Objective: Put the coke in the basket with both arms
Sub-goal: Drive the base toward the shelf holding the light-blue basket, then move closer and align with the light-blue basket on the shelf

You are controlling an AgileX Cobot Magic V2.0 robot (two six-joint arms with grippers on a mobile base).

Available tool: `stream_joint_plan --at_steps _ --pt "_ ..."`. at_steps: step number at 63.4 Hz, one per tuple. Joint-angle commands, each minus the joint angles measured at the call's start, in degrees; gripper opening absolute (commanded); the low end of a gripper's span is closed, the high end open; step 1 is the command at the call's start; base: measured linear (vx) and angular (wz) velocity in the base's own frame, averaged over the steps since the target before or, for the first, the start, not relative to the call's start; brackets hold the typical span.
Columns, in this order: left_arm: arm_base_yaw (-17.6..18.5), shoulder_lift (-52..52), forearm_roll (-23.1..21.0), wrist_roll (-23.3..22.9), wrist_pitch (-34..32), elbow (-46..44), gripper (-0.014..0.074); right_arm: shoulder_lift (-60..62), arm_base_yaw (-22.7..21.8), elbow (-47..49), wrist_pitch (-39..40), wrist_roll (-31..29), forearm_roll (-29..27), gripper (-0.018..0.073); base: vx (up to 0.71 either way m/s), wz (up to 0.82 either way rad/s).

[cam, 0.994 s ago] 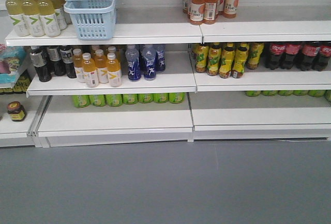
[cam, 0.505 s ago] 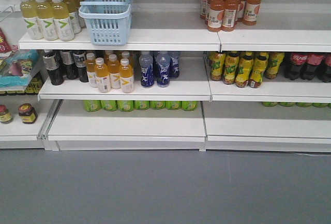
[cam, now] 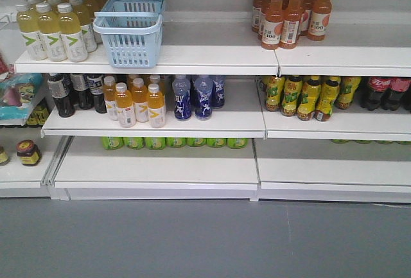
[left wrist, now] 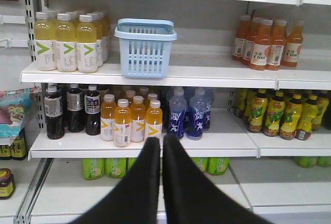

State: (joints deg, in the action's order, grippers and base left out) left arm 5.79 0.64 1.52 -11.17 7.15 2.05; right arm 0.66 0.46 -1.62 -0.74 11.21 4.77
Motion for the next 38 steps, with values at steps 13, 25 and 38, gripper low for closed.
stream_joint_plan --at_steps 13,25,38 --pt "0.0 0.9 -0.4 -0.2 -4.4 0.4 -0.0006 0.7 -0.3 -1.1 4.7 0.0 0.3 -0.0005 0.17 0.01" --pt "0.0 0.9 -0.4 -0.2 -4.4 0.4 -0.0006 0.7 -0.3 -1.1 4.7 0.0 0.3 -0.0005 0.18 0.01" --pt "0.0 0.9 -0.4 -0.2 -4.4 0.4 -0.0006 0.7 -0.3 -1.1 4.7 0.0 0.3 -0.0005 0.2 0.02"
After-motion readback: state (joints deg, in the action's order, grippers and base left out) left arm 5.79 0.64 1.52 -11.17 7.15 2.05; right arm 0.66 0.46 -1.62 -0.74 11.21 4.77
